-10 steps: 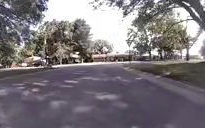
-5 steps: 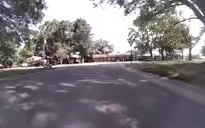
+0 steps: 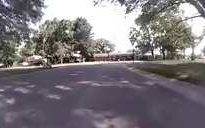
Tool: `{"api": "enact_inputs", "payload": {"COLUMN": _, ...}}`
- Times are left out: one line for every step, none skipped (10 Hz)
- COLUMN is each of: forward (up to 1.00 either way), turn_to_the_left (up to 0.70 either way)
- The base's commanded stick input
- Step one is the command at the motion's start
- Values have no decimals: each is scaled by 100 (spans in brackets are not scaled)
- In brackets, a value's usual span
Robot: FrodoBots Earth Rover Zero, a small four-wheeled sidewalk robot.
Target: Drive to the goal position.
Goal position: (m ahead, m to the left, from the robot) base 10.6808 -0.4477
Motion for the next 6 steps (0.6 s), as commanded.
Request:
{"api": "enact_inputs", "payload": {"forward": 69, "turn_to_the_left": 3}}
{"api": "enact_inputs", "payload": {"forward": 69, "turn_to_the_left": 3}}
{"api": "enact_inputs", "payload": {"forward": 69, "turn_to_the_left": 3}}
{"api": "enact_inputs", "payload": {"forward": 69, "turn_to_the_left": -25}}
{"api": "enact_inputs", "payload": {"forward": 69, "turn_to_the_left": -34}}
{"api": "enact_inputs", "payload": {"forward": 69, "turn_to_the_left": -18}}
